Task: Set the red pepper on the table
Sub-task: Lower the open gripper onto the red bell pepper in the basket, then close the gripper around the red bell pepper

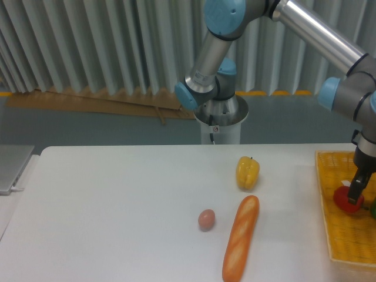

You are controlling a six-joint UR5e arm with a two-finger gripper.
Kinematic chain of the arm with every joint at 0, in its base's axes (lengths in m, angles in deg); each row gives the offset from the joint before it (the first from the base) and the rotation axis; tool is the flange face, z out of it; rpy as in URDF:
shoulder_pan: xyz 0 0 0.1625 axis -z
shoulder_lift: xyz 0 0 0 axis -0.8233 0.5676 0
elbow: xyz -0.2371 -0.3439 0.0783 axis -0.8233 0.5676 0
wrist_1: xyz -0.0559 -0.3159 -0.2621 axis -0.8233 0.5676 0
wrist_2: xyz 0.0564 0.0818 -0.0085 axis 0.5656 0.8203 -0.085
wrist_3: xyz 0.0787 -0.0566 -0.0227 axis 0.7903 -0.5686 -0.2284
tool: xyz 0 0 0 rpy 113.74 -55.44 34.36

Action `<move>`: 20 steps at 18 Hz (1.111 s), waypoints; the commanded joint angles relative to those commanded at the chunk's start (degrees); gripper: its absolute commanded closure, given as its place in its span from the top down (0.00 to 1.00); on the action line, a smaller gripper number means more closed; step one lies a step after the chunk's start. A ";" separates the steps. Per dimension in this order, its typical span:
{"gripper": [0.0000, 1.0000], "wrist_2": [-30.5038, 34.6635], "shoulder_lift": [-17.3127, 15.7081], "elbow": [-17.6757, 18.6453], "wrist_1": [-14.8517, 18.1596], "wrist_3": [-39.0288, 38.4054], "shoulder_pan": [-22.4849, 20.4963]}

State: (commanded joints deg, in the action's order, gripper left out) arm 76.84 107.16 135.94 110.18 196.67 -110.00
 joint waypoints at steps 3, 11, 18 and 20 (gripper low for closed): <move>1.00 -0.18 0.79 0.80 -1.42 0.18 0.09; 1.00 -0.18 0.62 2.38 -1.59 0.18 0.44; 0.77 -0.18 0.62 2.38 -1.51 -0.17 0.44; 0.65 -0.18 0.71 2.38 -1.51 -0.35 0.44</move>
State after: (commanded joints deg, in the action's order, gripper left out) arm 76.66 107.87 138.32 108.67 196.32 -109.55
